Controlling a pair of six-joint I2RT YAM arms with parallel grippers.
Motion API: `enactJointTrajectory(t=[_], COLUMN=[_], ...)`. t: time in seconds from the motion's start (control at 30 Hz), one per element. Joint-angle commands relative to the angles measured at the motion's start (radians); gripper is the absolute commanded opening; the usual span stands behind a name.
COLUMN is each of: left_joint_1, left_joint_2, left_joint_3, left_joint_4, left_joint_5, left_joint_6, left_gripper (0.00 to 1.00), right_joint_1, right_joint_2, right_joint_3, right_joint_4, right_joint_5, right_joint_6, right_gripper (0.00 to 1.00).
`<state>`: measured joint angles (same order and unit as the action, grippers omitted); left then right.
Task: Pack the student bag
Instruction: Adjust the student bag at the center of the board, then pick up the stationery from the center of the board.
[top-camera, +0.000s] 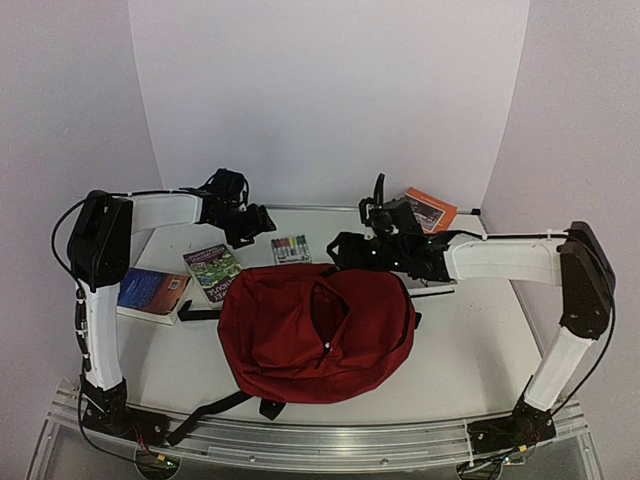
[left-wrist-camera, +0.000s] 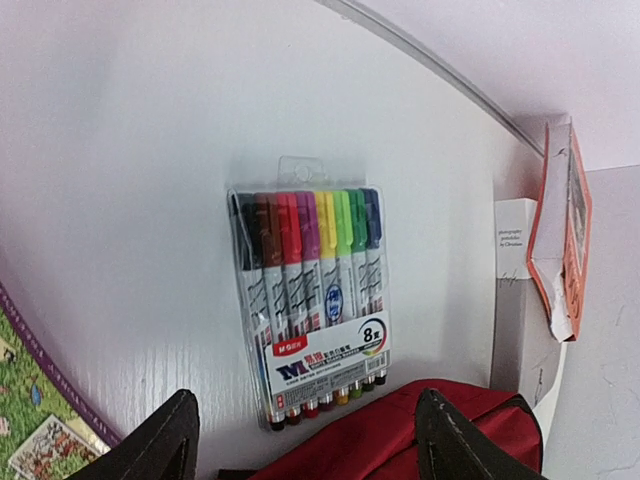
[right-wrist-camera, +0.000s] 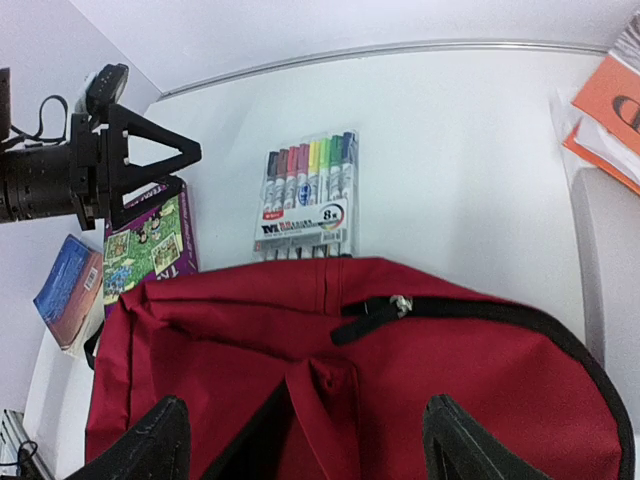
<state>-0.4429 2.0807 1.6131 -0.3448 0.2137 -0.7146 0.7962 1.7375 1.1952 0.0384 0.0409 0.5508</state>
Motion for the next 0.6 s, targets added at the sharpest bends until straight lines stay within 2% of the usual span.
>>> enactJointTrajectory(t=[0.0,0.27,0.57], left_joint_1=[0.035,0.051,0.053], left_joint_2=[0.061,0.148,0.202], left_joint_3=[0.015,0.060,0.093], left_joint_4=[0.102,0.087,0.086], left_joint_5=[0.126,0.155,0.189], left_joint_6=[-0.006,0.025,0.044], left_gripper=[0.70,0.61,0.59], right_joint_1=[-0.043,-0.107,-0.150], right_joint_2=[0.154,0.452,0.684], right_joint_3=[0.164,0.455,0.672], right_joint_4=[0.009,0.009,0.006], right_joint_5=[-0.113,-0.244,-0.299], right_joint_6=[-0.058,-0.060,-0.032], right_gripper=[0.74,0.60,0.59])
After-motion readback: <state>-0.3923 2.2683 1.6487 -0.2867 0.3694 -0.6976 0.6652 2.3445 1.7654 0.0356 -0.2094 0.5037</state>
